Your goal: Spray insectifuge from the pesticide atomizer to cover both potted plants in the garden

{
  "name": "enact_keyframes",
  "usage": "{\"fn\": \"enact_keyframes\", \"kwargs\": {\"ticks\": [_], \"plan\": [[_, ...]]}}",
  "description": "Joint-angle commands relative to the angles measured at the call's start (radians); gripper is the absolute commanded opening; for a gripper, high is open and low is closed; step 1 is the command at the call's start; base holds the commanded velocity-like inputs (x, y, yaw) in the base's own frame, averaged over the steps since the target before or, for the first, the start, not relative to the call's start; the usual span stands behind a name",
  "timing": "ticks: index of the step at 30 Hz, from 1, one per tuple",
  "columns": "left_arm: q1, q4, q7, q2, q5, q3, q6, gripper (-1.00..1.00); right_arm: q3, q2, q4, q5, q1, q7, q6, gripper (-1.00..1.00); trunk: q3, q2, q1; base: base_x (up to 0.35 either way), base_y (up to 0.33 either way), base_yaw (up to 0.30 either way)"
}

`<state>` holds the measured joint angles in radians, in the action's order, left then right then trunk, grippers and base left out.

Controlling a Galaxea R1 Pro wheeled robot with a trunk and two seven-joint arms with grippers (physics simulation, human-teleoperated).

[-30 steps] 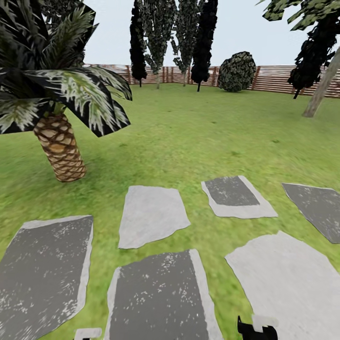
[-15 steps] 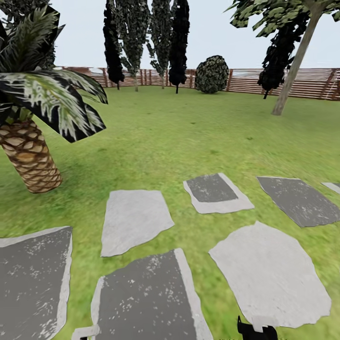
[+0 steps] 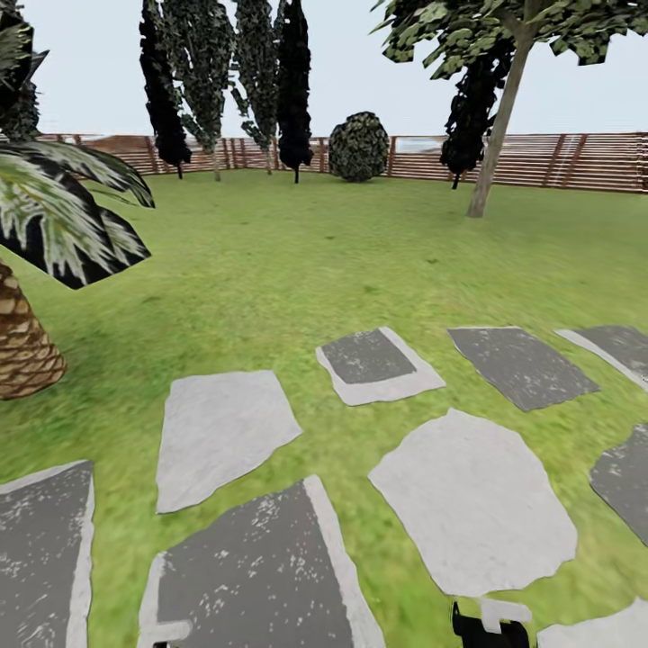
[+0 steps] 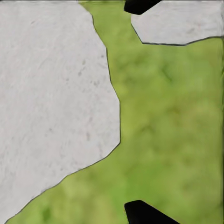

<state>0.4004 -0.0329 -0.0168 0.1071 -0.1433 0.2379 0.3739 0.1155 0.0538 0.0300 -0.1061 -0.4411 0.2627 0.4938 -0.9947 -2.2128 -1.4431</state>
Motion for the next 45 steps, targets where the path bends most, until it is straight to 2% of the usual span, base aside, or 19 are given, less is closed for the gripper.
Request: {"fn": "enact_keyframes", "kwargs": {"ticks": [1,24,45], "plan": [[0.0,0.001,-0.002,0.0,-0.01,0.008,0.003,-1.0,0.009,0.0,-0.001,-0.01,-0.001,0.001,0.003,1.0,0.0,0.0,0.0,0.008,0.0,-0.291],[0.0,0.001,0.001,0.0,-0.017,0.006,0.003,-1.0,0.009,0.0,-0.001,-0.01,-0.001,0.001,0.003,1.0,0.0,0.0,0.0,0.24,-0.141,-0.293],[0.0,0.001,0.001,0.0,-0.018,0.007,0.003,-1.0,0.009,0.0,-0.001,-0.01,-0.001,0.001,0.003,1.0,0.0,0.0,0.0,0.199,-0.218,-0.294]]}}
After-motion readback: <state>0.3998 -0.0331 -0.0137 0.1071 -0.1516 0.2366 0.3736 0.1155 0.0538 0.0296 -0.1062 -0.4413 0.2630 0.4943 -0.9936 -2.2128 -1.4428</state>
